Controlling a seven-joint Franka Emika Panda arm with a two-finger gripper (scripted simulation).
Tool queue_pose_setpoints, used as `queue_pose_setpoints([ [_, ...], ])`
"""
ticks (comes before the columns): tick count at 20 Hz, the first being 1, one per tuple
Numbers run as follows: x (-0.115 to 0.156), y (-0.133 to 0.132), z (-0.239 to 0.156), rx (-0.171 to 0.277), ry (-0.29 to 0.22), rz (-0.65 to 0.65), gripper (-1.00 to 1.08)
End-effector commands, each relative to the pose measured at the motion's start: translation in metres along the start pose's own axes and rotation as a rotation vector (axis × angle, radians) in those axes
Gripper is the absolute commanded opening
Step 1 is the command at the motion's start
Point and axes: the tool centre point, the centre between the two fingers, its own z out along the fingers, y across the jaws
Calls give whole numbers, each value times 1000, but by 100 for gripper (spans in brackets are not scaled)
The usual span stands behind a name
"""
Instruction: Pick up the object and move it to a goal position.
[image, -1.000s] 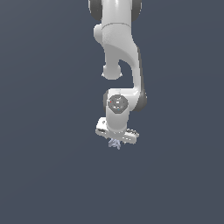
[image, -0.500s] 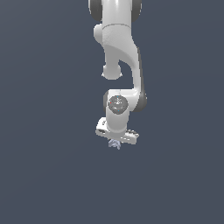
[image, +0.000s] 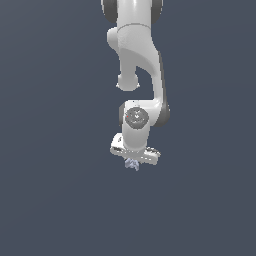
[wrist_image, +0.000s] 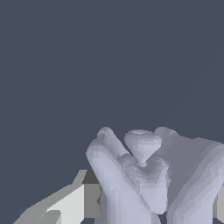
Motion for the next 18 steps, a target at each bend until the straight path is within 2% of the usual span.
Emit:
queue_pose_setpoints([
  [1,2,-6,-11,1,1,-1,-100],
  [18,21,-83,-142,0,2,0,-100],
])
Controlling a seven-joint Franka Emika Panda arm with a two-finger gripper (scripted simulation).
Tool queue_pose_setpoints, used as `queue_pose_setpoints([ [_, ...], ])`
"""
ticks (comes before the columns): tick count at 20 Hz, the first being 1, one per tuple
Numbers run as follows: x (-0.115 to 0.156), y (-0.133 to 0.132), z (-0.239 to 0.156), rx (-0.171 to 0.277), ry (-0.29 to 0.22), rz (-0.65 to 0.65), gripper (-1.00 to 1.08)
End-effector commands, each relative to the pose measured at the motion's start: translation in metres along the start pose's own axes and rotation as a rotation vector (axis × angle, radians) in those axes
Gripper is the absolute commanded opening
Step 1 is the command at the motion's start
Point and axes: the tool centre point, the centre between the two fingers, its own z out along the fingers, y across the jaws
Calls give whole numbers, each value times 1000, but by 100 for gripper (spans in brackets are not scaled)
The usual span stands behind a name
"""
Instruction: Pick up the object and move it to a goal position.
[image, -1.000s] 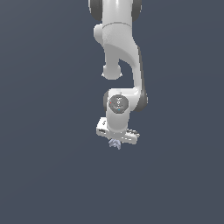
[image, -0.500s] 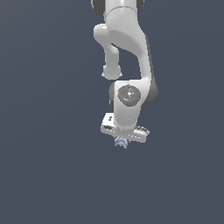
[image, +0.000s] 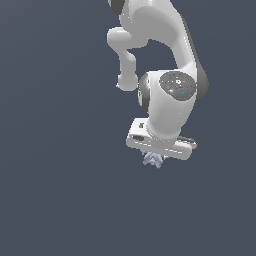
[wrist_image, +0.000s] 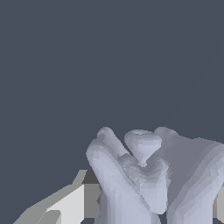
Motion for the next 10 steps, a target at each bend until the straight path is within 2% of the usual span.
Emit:
queue_pose_setpoints([
  [1,3,-10,-17,-1,-1,1,-100],
  [10,10,-29,-49,0,-2,1,-100],
])
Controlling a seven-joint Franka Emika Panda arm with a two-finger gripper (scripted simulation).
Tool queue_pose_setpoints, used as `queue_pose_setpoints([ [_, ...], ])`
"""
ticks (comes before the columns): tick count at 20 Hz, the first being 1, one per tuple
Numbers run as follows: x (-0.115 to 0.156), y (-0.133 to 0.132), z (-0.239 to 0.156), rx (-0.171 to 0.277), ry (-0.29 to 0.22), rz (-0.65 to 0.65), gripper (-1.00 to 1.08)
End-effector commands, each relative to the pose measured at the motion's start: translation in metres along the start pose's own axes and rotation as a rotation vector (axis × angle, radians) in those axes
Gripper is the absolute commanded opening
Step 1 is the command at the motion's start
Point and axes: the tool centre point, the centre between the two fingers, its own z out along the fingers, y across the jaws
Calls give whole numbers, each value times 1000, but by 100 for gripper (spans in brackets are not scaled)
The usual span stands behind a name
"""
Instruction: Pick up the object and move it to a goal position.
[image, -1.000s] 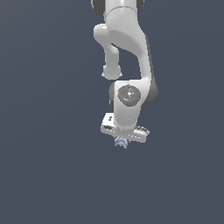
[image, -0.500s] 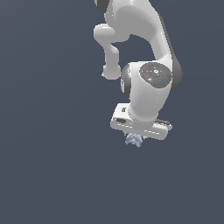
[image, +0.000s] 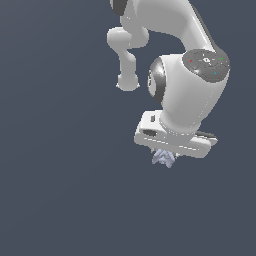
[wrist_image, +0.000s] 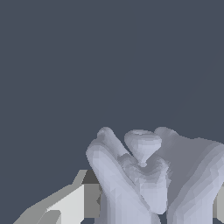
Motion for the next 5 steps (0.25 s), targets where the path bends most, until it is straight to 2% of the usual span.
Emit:
queue_pose_setpoints([
  [1,1,-3,-5,0,-1,1,-100],
  [5,2,-4,-7,0,-1,1,-100],
])
